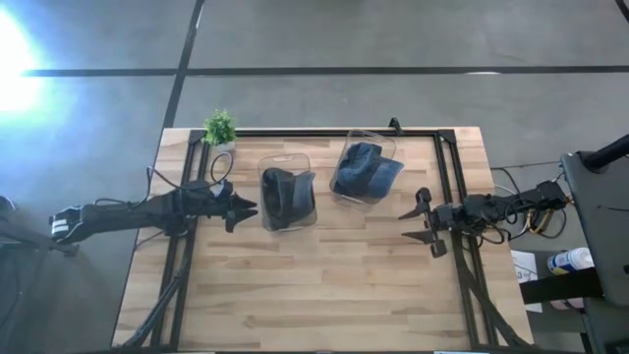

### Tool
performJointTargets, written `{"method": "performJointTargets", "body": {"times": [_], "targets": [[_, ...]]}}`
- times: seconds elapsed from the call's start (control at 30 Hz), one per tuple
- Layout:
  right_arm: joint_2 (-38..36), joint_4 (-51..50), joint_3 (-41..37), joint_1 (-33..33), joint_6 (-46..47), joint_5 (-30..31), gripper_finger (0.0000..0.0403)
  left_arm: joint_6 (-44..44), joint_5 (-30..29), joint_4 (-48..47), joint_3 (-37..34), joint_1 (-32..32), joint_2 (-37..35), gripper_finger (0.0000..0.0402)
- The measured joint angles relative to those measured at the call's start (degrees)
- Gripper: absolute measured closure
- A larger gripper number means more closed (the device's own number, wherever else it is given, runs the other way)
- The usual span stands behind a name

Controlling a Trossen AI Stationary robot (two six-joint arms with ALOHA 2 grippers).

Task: Pick & Place hat
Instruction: Return to Home Position

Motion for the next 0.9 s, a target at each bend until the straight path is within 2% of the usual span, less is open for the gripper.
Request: {"method": "performJointTargets", "body": {"times": [0.8, 0.9], "targets": [[0.20, 0.06, 0.00, 0.00, -0.02, 0.02, 0.0197, 0.00, 0.00, 0.00, 0.00, -0.01, -0.01, 0.0226], [0.20, 0.04, 0.00, 0.00, -0.03, 0.02, 0.0197, 0.03, -1.08, 0.03, -0.26, -2.78, -2.84, 0.0226]]}}
